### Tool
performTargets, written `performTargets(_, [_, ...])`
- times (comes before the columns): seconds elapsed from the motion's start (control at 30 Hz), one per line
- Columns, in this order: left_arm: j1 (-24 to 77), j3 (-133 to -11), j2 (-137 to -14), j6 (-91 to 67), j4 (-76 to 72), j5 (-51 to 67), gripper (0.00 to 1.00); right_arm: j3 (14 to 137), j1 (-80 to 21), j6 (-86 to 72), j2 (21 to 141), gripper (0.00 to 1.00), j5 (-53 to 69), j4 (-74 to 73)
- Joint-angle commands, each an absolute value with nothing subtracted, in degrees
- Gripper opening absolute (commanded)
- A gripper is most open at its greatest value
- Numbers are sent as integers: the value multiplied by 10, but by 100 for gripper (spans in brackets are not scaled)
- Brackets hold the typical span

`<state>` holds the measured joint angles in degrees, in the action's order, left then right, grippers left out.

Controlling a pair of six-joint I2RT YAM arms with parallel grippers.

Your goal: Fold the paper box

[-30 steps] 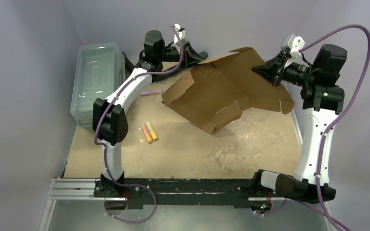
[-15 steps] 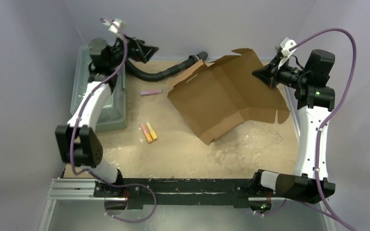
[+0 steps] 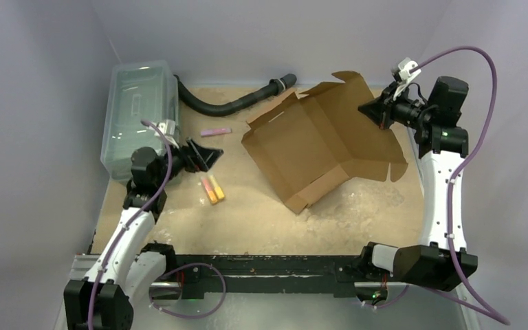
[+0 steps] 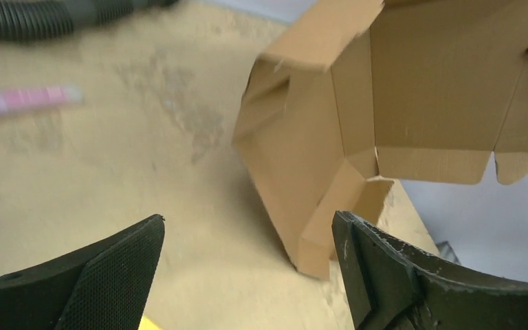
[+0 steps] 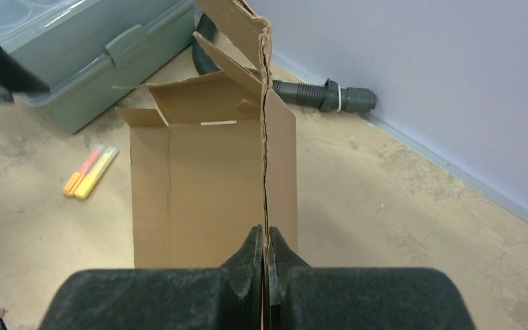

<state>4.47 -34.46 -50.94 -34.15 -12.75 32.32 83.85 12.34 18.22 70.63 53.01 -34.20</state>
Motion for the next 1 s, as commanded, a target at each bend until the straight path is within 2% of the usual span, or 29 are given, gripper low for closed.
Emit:
performTargets(0.0, [63, -265, -469, -427, -184, 307, 92, 815, 124, 136, 691, 0, 534, -287])
performTargets(0.43, [144, -250, -619, -555, -373, 265, 82, 773, 124, 116, 682, 0, 544, -251])
performTargets(0.57, [144, -326, -602, -398, -296, 262, 85, 767, 124, 120, 682, 0, 548, -247])
performTargets(0.67, [137, -377, -587, -292, -235, 232, 99, 761, 124, 122, 682, 0, 550, -242])
performTargets(0.77, [110, -437, -614, -271, -208, 279, 99, 760, 124, 130, 684, 0, 552, -244])
performTargets(0.87, [97, -534, -678, -262, -121, 297, 99, 758, 124, 132, 686, 0, 553, -244])
performTargets(0.97, [97, -602, -748, -257, -75, 335, 96, 755, 124, 134, 689, 0, 554, -243])
